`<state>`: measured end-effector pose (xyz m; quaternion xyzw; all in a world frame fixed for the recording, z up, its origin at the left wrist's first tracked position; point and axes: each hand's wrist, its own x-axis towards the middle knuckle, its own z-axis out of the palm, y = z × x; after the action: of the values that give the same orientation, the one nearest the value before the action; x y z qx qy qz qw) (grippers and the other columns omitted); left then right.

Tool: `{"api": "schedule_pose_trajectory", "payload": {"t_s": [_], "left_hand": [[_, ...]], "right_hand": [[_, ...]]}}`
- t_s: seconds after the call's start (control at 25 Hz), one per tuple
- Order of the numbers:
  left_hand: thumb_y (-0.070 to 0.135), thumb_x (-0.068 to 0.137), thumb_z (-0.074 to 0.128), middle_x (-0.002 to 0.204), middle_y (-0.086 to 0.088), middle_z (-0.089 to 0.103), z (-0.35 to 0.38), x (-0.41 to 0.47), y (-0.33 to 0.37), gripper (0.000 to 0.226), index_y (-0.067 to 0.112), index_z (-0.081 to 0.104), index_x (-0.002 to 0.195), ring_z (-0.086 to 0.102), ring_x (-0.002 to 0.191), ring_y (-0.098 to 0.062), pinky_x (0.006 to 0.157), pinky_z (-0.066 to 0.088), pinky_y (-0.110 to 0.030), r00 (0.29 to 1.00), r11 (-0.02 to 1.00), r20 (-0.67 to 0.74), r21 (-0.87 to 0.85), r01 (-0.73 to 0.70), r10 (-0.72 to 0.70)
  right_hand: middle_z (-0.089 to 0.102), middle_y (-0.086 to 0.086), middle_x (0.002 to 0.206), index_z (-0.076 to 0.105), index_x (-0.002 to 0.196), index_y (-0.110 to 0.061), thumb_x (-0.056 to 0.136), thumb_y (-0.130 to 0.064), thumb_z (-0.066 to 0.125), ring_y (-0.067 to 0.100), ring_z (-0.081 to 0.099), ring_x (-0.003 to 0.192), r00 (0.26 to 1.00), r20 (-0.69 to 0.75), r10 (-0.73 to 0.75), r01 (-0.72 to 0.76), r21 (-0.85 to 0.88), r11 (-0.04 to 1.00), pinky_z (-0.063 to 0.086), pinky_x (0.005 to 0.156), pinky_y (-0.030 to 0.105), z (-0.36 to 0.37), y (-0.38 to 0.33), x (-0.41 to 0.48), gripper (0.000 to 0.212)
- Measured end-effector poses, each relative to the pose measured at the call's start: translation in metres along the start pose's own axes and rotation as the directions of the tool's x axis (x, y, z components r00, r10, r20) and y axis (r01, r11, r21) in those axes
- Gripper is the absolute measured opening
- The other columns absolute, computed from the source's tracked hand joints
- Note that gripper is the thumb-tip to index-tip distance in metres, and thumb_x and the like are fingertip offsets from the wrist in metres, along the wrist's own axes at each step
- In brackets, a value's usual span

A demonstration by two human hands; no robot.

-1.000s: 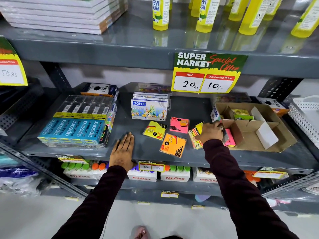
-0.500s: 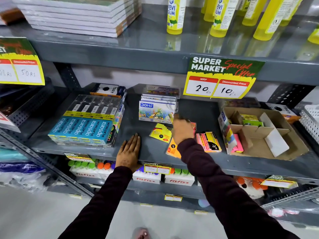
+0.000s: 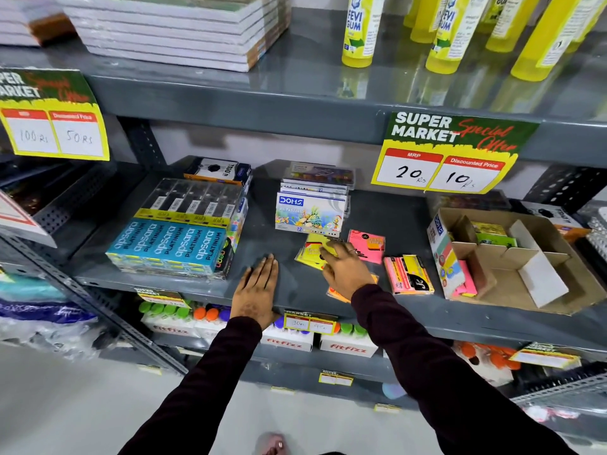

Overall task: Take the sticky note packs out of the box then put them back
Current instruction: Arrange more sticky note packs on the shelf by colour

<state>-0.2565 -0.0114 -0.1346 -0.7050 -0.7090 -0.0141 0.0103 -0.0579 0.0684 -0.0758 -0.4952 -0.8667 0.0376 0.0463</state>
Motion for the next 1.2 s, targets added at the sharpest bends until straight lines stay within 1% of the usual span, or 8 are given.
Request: {"api": "schedule_pose_trajectory", "payload": {"t_s": [0.12, 0.24, 0.4, 0.52, 0.68, 0.88, 1.04, 1.2], "left_hand": [[0.043, 0.076, 0.070, 0.159, -0.002, -0.008, -0.002, 0.001, 0.000, 0.110, 0.009, -0.007, 0.148, 0.000, 0.149, -0.021, 0.121, 0.004, -0.037, 1.000, 1.000, -0.007, 0.010, 0.002, -0.002], [0.046, 0.076, 0.068, 0.161, -0.005, -0.005, -0.001, 0.000, 0.000, 0.111, 0.009, -0.009, 0.147, -0.003, 0.149, -0.021, 0.121, 0.002, -0.037, 1.000, 1.000, 0.020, 0.012, -0.004, 0.004], [0.045, 0.076, 0.066, 0.161, -0.006, -0.002, 0.000, 0.000, 0.000, 0.108, 0.009, -0.007, 0.148, -0.002, 0.149, -0.021, 0.121, 0.001, -0.037, 1.000, 1.000, 0.005, 0.003, -0.008, 0.008], [0.047, 0.076, 0.066, 0.161, -0.007, -0.001, -0.001, 0.000, 0.001, 0.108, 0.009, -0.005, 0.148, -0.001, 0.149, -0.021, 0.121, 0.002, -0.038, 1.000, 1.000, -0.001, -0.002, -0.020, 0.020], [0.049, 0.077, 0.064, 0.161, -0.007, -0.003, -0.003, 0.000, 0.001, 0.108, 0.009, -0.006, 0.148, -0.003, 0.149, -0.020, 0.121, 0.001, -0.039, 1.000, 1.000, 0.006, 0.004, -0.022, 0.022], [0.049, 0.076, 0.065, 0.161, -0.007, -0.004, -0.004, 0.000, 0.002, 0.110, 0.009, -0.009, 0.147, -0.004, 0.149, -0.020, 0.121, 0.001, -0.039, 1.000, 1.000, 0.017, 0.025, -0.017, 0.017], [0.045, 0.076, 0.067, 0.161, -0.007, -0.003, -0.003, 0.000, 0.002, 0.110, 0.009, -0.009, 0.147, -0.003, 0.149, -0.021, 0.121, 0.001, -0.038, 1.000, 1.000, 0.019, 0.022, -0.014, 0.013], [0.038, 0.077, 0.070, 0.161, -0.007, 0.002, -0.002, -0.001, 0.003, 0.105, 0.008, -0.002, 0.148, 0.003, 0.149, -0.022, 0.121, 0.007, -0.039, 1.000, 0.999, -0.009, 0.035, -0.009, 0.010]], "right_hand": [[0.051, 0.013, 0.139, 0.049, 0.137, -0.013, 0.096, -0.023, 0.044, 0.031, 0.045, 0.128, 0.999, -0.035, 0.021, -0.020, 0.021, 1.000, 0.033, 0.112, 0.038, -0.005, -0.004, -0.003, 0.043], [0.055, 0.015, 0.130, 0.050, 0.133, -0.011, 0.096, -0.029, 0.045, 0.036, 0.051, 0.118, 0.960, -0.105, 0.258, -0.253, 0.061, 0.966, 0.049, 0.093, 0.041, -0.019, 0.009, -0.016, 0.041], [0.046, 0.022, 0.136, 0.047, 0.129, -0.003, 0.092, -0.029, 0.054, 0.042, 0.039, 0.128, 0.726, 0.013, 0.688, -0.688, 0.036, 0.725, 0.041, 0.103, 0.047, -0.036, 0.051, -0.045, 0.046], [0.046, 0.022, 0.139, 0.044, 0.133, 0.000, 0.090, -0.040, 0.058, 0.040, 0.041, 0.131, 0.629, 0.132, 0.766, -0.775, 0.036, 0.630, 0.040, 0.105, 0.047, -0.044, 0.075, -0.059, 0.060], [0.046, 0.024, 0.138, 0.047, 0.131, 0.001, 0.083, -0.044, 0.068, 0.039, 0.040, 0.131, 0.644, 0.089, 0.760, -0.764, 0.011, 0.645, 0.042, 0.104, 0.047, -0.046, 0.081, -0.059, 0.070], [0.043, 0.022, 0.138, 0.056, 0.124, -0.001, 0.077, -0.039, 0.076, 0.040, 0.038, 0.130, 0.650, 0.067, 0.757, -0.760, 0.019, 0.650, 0.046, 0.100, 0.048, -0.050, 0.080, -0.056, 0.064], [0.047, 0.024, 0.135, 0.039, 0.132, 0.002, 0.077, -0.031, 0.078, 0.041, 0.045, 0.126, 0.630, 0.114, 0.768, -0.777, 0.112, 0.620, 0.047, 0.098, 0.047, -0.056, 0.082, -0.054, 0.075], [0.063, 0.025, 0.121, 0.055, 0.122, -0.001, 0.086, -0.011, 0.062, 0.041, 0.059, 0.112, 0.732, 0.018, 0.682, -0.662, 0.260, 0.703, 0.051, 0.092, 0.040, -0.071, 0.077, -0.040, 0.038]]}}
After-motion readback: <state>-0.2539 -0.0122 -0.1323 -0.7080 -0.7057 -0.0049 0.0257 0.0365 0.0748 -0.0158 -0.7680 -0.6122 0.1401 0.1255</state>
